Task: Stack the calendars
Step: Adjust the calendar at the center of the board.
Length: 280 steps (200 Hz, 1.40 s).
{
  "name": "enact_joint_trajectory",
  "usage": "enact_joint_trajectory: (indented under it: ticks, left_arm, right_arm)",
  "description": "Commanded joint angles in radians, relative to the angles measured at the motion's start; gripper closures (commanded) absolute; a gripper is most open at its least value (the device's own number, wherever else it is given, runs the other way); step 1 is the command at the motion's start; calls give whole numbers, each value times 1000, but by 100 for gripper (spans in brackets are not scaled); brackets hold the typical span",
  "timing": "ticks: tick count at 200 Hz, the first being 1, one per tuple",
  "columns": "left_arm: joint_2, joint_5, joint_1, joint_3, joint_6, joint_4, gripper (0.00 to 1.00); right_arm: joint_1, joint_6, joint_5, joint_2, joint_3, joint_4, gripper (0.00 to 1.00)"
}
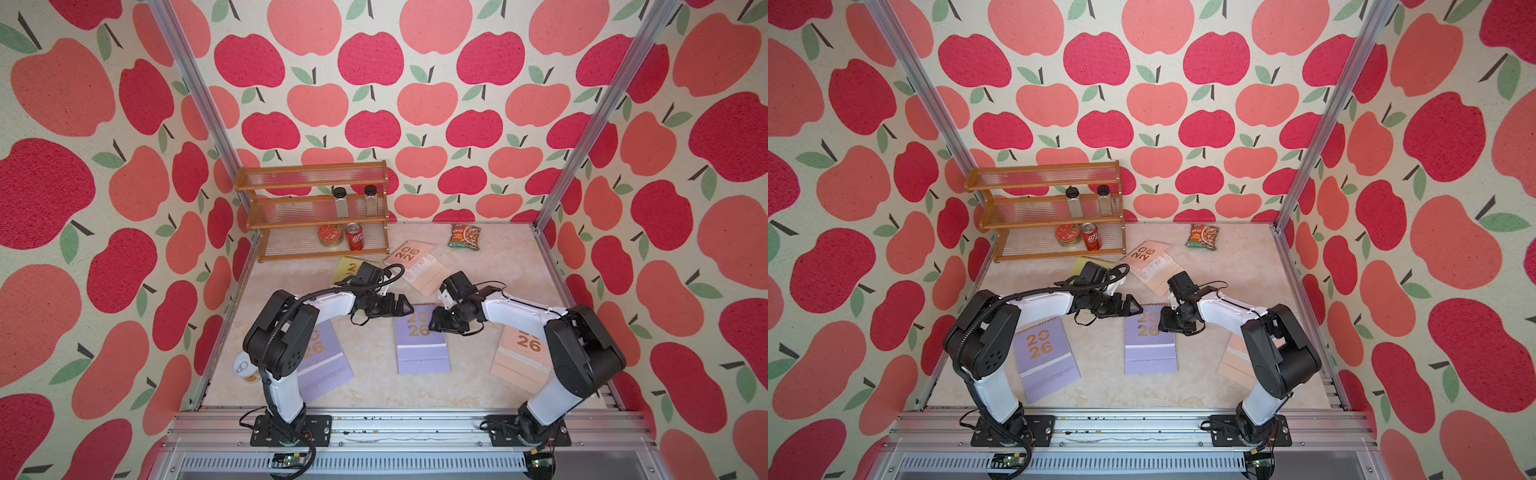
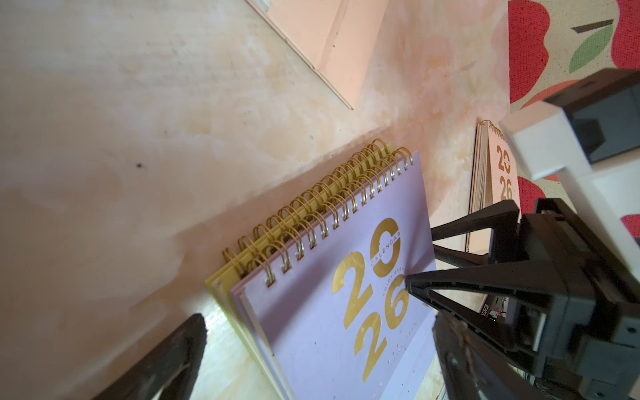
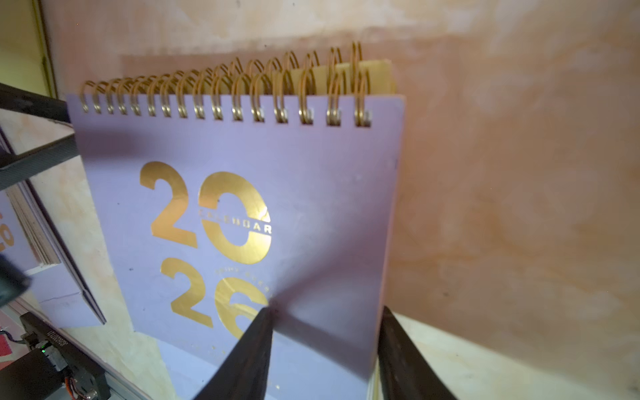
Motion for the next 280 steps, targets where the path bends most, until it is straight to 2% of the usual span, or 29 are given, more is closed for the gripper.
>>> enact_joint_trajectory:
  ticks: [1, 111, 140, 194, 237, 280]
  left_arm:
    - [16, 22, -6, 26, -8, 10, 1]
    - [16, 29, -9, 72, 5, 0, 1]
    - [-5, -8, -8, 80, 33, -52, 1]
    - [-136, -37, -13, -35, 35, -78, 1]
    - [-239, -74, -98, -106, 13, -124, 0]
    - [-331, -118, -145, -213, -35, -173, 1]
  right_arm:
    - [17, 30, -7, -11, -15, -3, 50]
    - [48, 96, 24, -67, -39, 4, 50]
    - [42, 77, 62, -87, -28, -32, 50]
    - [-33, -2, 52, -97, 15, -64, 49]
    - [-62, -45, 33, -50, 60, -54, 49]
    - [-74, -69, 8, 1, 93, -38, 49]
